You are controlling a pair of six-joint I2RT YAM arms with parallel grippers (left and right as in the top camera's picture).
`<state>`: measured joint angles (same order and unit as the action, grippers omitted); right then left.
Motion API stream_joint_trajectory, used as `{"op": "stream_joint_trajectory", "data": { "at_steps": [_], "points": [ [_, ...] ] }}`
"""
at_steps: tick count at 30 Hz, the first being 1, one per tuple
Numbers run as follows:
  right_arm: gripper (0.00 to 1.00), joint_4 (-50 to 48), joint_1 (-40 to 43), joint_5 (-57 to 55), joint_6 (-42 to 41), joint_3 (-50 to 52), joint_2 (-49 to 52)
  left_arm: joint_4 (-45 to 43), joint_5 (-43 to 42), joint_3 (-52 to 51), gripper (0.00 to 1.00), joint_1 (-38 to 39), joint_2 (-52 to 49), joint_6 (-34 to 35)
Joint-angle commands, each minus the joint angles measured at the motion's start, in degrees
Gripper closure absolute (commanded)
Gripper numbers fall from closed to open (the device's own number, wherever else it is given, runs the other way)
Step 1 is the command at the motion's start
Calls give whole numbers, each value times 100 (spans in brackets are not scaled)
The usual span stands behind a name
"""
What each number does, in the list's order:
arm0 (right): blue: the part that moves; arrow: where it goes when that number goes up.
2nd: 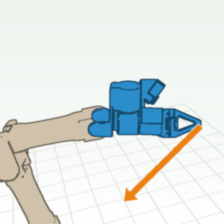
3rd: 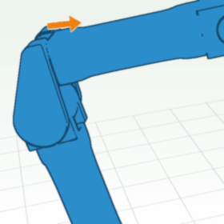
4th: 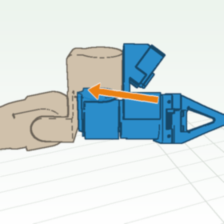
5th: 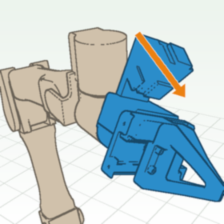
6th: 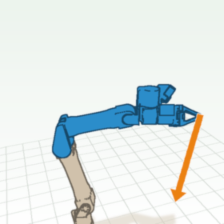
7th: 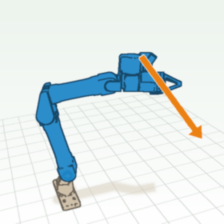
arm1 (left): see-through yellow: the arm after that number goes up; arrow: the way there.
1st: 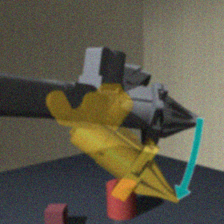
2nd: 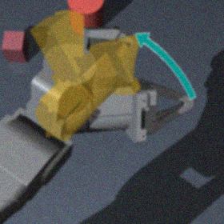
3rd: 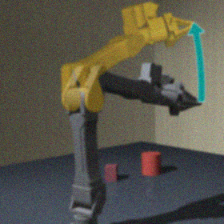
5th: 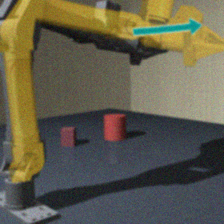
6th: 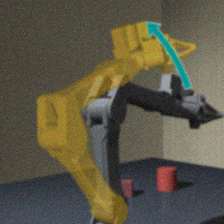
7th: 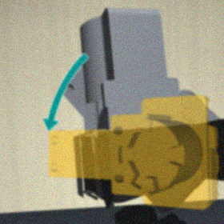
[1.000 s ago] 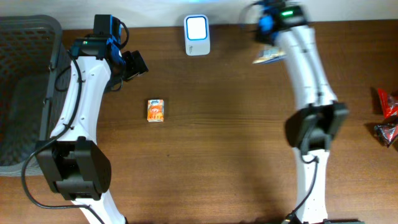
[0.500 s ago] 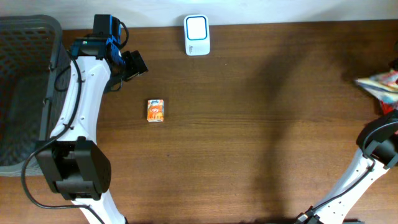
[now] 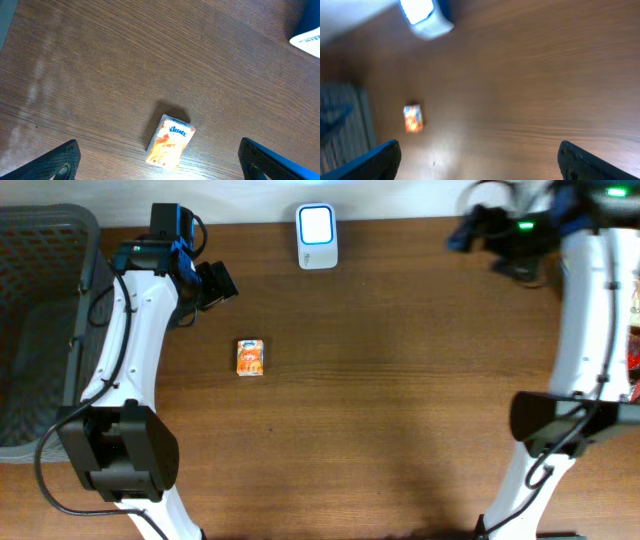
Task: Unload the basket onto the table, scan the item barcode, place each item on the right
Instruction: 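Push the orange tissue pack rightward with the left gripper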
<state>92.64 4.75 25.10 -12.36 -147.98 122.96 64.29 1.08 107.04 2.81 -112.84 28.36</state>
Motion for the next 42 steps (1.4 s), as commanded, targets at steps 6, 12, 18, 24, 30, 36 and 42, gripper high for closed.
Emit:
{"op": "stream_joint_trajectory", "data": {
  "at_steps": [6,12,18,24,30,36,42],
  "points": [
    [1,-157,-1665,-197,144,-7,387,7,20,61,1,-20,2,52],
    [1,-109,-1556,-2304,142,-9,387,579,-684,-490,8,308,-11,-597],
    [1,-111,-1561,-2304,142,-9,387,385,-17,-1071,100,378,-96,-590],
    [1,-111,-1561,-2304,142,-9,387,-501,-15,-1633,100,424,-944,-590],
    [1,-111,-1561,-2304,142,-9,387,-1156,-627,-1626,100,601,-1423,-905],
    [1,-111,-1561,-2304,142,-7,387,-1915,-1722,-1626,100,1633,-1423,-984],
    [1,-111,-1561,-2304,142,-9,387,-2140,-1812,-1226,100,2568,-1386,-748]
  ]
}}
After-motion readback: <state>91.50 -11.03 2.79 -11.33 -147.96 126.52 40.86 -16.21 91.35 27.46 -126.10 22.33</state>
